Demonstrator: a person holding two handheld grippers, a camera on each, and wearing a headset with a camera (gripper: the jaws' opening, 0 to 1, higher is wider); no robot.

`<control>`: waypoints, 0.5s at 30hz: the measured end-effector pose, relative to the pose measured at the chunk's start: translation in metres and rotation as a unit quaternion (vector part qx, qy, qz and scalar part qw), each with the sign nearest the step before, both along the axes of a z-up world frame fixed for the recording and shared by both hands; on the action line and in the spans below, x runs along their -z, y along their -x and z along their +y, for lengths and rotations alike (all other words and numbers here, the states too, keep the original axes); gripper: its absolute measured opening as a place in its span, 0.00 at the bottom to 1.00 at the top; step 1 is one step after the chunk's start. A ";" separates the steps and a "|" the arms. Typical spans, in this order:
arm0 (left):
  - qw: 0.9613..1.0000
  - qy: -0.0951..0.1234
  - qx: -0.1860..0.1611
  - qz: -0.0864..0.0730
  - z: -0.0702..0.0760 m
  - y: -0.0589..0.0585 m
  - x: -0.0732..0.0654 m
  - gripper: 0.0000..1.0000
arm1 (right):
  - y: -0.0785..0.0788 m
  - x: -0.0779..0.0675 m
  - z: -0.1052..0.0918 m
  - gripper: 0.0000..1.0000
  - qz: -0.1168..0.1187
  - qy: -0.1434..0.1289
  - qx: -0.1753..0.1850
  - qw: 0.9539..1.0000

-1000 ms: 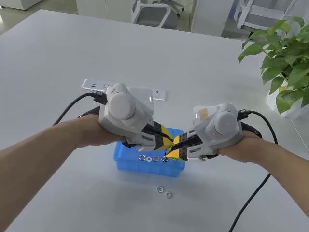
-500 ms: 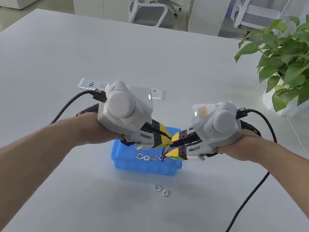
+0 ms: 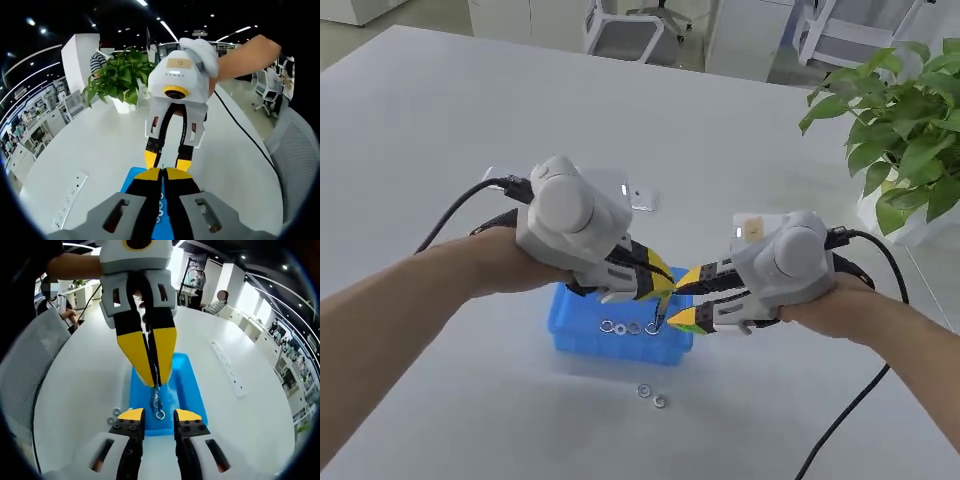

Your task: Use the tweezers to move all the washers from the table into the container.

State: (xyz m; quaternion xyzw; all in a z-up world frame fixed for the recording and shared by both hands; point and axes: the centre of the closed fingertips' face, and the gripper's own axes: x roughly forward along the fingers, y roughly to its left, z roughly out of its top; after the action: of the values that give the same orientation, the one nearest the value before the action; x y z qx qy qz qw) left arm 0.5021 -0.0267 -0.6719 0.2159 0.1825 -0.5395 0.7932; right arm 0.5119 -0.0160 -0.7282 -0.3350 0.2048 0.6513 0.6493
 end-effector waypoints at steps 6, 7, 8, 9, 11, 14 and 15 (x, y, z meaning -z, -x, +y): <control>1.000 0.001 -0.003 -0.002 0.002 0.005 -0.010 0.05 | 0.000 -0.006 -0.010 0.28 -0.001 -0.011 0.029 1.000; 1.000 0.002 -0.004 -0.002 0.002 0.005 -0.011 0.05 | -0.001 -0.006 -0.011 0.28 -0.001 -0.011 0.031 0.999; 1.000 0.002 -0.004 -0.001 0.003 0.006 -0.013 0.05 | -0.001 -0.006 -0.014 0.29 -0.001 -0.011 0.035 0.999; 1.000 0.003 -0.005 -0.001 0.003 0.007 -0.014 0.05 | 0.000 -0.007 -0.015 0.30 0.000 -0.012 0.039 0.999; 1.000 0.003 -0.005 -0.001 0.003 0.010 -0.017 0.05 | 0.000 -0.008 -0.019 0.32 0.004 -0.011 0.055 0.998; 1.000 0.002 -0.006 0.000 0.005 0.013 -0.020 0.05 | 0.000 -0.007 -0.025 0.34 0.004 -0.010 0.066 0.998; 1.000 0.001 -0.006 0.001 0.006 0.015 -0.021 0.05 | 0.001 -0.008 -0.026 0.35 0.003 -0.011 0.068 0.998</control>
State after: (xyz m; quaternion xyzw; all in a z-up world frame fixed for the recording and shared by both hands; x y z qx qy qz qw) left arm 0.4874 -0.0204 -0.6509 0.2135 0.1835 -0.5349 0.7966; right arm 0.5108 -0.0419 -0.7207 -0.3117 0.2219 0.6090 0.6948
